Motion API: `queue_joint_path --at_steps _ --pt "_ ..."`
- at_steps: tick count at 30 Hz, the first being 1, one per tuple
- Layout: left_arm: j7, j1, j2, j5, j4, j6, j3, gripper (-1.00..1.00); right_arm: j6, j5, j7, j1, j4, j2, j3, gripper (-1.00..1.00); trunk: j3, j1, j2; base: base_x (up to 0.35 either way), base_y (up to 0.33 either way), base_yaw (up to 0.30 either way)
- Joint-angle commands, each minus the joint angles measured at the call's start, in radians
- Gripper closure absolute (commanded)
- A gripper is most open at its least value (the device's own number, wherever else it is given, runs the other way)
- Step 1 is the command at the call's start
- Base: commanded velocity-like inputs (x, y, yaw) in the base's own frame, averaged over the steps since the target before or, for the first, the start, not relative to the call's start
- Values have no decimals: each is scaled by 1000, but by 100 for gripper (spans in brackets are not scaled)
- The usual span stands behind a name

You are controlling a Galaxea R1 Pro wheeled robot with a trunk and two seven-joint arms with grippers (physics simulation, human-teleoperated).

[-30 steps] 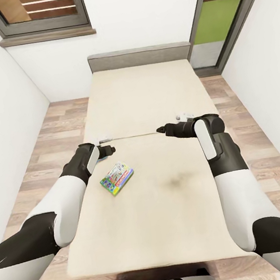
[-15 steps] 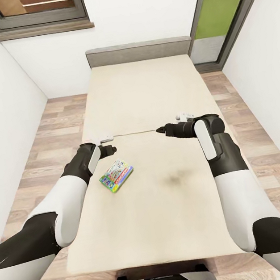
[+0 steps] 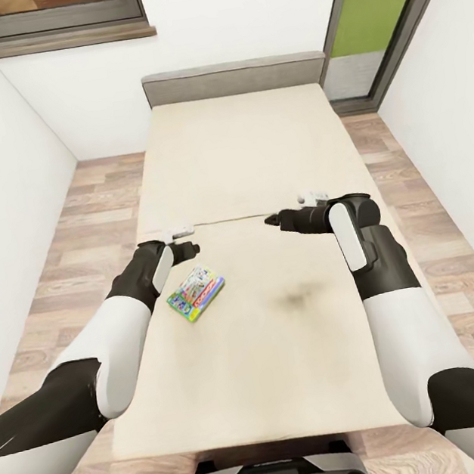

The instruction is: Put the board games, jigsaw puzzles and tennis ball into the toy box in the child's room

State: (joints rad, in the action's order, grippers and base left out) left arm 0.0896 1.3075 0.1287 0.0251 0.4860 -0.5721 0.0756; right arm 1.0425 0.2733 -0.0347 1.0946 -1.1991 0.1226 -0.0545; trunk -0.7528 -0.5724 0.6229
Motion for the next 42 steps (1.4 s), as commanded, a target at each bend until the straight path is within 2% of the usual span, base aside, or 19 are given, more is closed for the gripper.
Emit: queue_joint_path --at_steps 1,31,42 --pt "4 1 2 3 1 -2 6 -100 5 -2 -4 1 -1 1 -3 -100 -3 0 1 0 0 0" --pt "4 1 3 2 3 57 4 -100 5 -2 -5 -1 0 -3 -2 -100 -51 0 1 0 0 0" --pt "4 1 1 1 27 67 3 -100 5 -3 -5 -2 -1 -4 -2 -100 -69 0 1 0 0 0"
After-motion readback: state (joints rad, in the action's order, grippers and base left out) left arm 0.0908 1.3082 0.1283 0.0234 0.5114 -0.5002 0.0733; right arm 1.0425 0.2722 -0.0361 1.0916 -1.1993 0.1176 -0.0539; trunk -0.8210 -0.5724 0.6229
